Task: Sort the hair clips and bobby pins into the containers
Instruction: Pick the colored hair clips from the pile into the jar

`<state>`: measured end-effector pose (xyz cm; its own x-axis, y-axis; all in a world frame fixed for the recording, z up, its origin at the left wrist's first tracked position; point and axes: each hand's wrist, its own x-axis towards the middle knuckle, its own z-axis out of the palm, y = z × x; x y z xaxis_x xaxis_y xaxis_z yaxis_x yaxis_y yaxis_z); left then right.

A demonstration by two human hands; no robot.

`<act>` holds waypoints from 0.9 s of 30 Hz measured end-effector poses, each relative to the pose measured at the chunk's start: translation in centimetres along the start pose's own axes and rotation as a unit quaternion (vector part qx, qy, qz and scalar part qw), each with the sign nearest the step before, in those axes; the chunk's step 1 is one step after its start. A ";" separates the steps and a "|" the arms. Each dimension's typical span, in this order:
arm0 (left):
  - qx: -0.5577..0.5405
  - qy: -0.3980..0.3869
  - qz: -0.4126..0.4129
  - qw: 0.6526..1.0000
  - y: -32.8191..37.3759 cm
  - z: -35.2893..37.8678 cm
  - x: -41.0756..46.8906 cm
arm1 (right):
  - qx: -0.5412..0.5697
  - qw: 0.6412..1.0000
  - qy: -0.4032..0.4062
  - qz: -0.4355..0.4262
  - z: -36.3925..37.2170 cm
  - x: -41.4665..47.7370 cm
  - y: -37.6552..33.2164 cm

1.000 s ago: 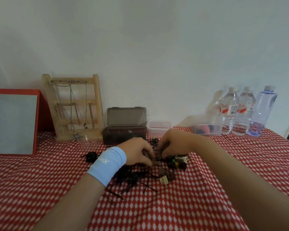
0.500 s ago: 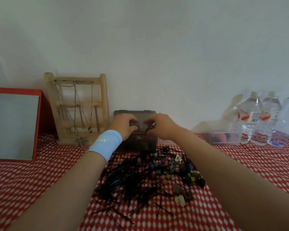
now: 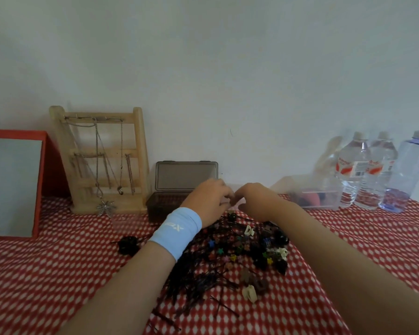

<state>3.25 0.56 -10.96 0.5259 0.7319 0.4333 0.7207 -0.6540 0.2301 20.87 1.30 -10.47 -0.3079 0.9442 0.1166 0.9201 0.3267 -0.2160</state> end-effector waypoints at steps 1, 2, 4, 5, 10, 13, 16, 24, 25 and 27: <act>0.013 -0.001 -0.004 1.000 0.0 0.2 0.4 | -0.015 1.000 -0.020 -0.004 0.3 0.2 0.2; 0.021 -0.002 -0.013 1.000 -0.1 0.2 0.7 | -0.027 0.999 -0.038 -0.009 0.6 0.4 0.3; 0.038 -0.010 -0.030 0.999 -0.6 0.3 1.1 | -0.056 0.996 -0.057 -0.026 1.2 0.9 0.4; 0.049 -0.018 -0.038 0.998 -0.9 0.3 1.3 | -0.067 0.995 -0.061 -0.035 1.5 1.1 0.5; 0.025 -0.077 -0.078 0.994 -2.4 0.6 0.8 | -0.092 0.991 -0.091 -0.022 2.4 2.3 0.8; 0.040 -0.053 -0.058 0.996 -2.9 1.1 0.5 | -0.075 0.993 -0.091 -0.018 2.3 2.5 1.3; 0.032 -0.020 -0.027 0.999 -2.2 1.3 0.6 | 0.019 0.998 -0.049 -0.028 1.3 1.8 1.4; -0.074 0.051 -0.065 0.994 -1.6 0.2 1.4 | 0.263 0.964 0.011 0.037 -0.8 0.7 0.7; -0.068 0.057 -0.074 0.993 -1.9 0.1 1.4 | 0.240 0.970 -0.003 0.029 -0.6 0.7 0.8; -0.051 0.065 -0.093 0.992 -2.7 -0.1 1.3 | 0.134 0.989 -0.061 -0.008 -0.1 0.5 1.1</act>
<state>1.94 3.25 -10.96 0.3209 0.8155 0.4817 0.7470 -0.5306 0.4006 21.75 2.16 -10.50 -0.3638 0.9315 0.0074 0.8225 0.3249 -0.4668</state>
